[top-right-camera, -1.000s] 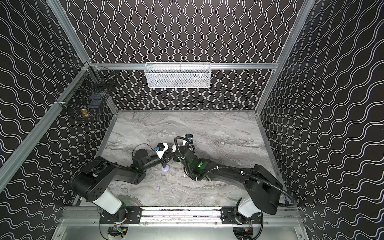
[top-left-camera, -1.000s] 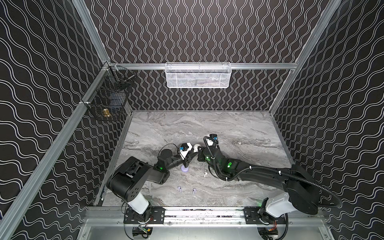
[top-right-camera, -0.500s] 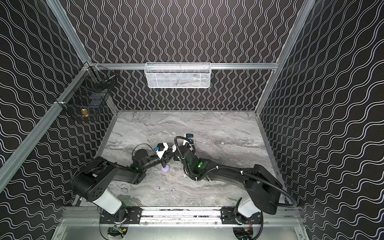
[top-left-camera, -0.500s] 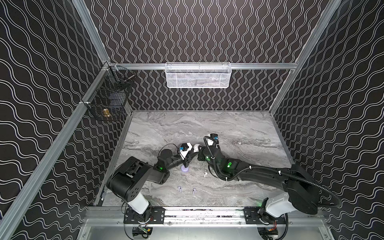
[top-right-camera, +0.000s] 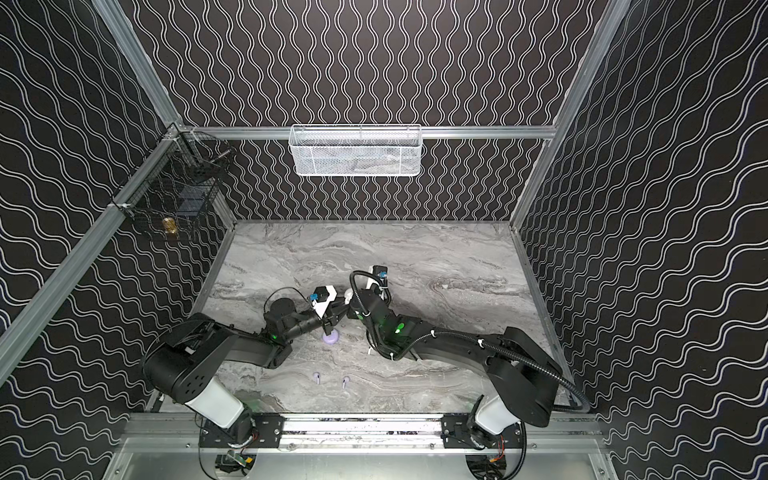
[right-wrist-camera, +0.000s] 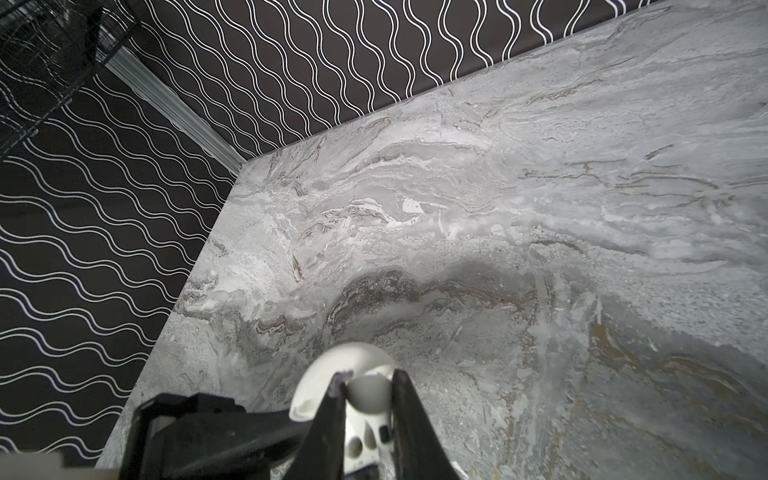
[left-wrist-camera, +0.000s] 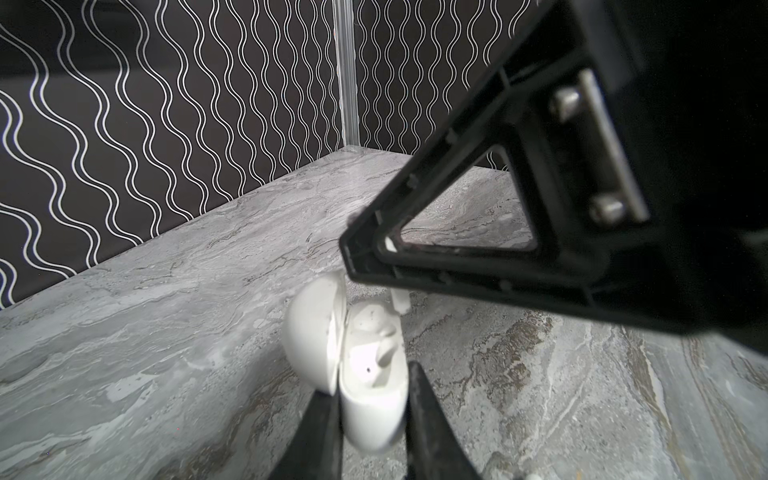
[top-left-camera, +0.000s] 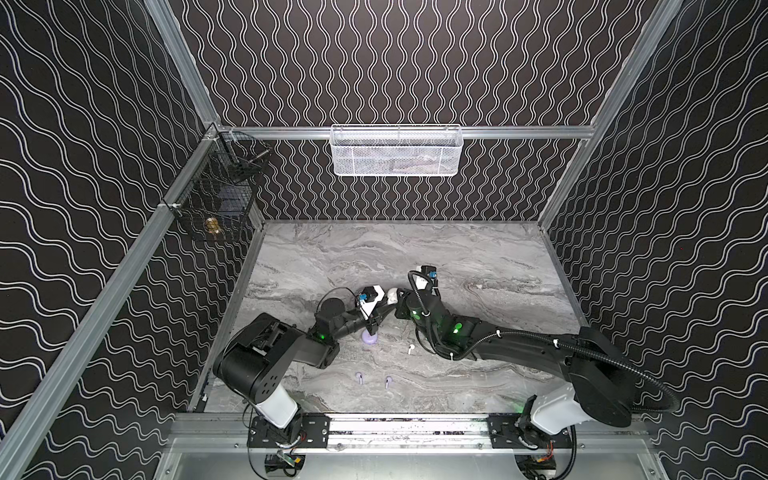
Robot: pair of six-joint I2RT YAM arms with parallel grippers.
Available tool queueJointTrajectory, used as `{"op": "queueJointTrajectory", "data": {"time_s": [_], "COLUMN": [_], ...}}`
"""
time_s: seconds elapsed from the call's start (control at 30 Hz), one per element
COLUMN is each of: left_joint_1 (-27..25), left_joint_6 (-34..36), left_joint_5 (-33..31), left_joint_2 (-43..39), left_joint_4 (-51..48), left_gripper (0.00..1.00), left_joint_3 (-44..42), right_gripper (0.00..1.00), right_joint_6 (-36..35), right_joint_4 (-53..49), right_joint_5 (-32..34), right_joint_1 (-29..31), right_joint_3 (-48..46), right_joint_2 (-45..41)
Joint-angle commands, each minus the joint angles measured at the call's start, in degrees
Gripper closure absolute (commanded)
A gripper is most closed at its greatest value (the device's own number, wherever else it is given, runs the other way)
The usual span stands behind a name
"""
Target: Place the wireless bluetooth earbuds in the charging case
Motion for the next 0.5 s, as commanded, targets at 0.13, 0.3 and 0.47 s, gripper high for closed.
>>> {"op": "queueJointTrajectory", "data": {"time_s": [0.13, 0.3, 0.47], "left_joint_1": [0.0, 0.0, 0.1], "left_joint_6": [0.5, 0.5, 0.5], "left_joint_5": [0.1, 0.2, 0.1], "left_joint_2": [0.1, 0.1, 0.1], "left_joint_4": [2.4, 2.4, 2.4], "left_gripper": [0.82, 0.82, 0.82], "left_joint_3": [-0.1, -0.1, -0.1], "right_gripper": [0.79, 0.79, 0.79], "right_joint_6": [-0.7, -0.7, -0.6], "right_joint_4": [2.1, 2.3, 2.1], "right_joint_5": [-0.9, -1.8, -2.3], "right_joint_1": [-0.5, -1.0, -1.1], "right_joint_3": [1.4, 1.6, 1.8], "right_joint_2": [1.4, 2.1, 2.5]}}
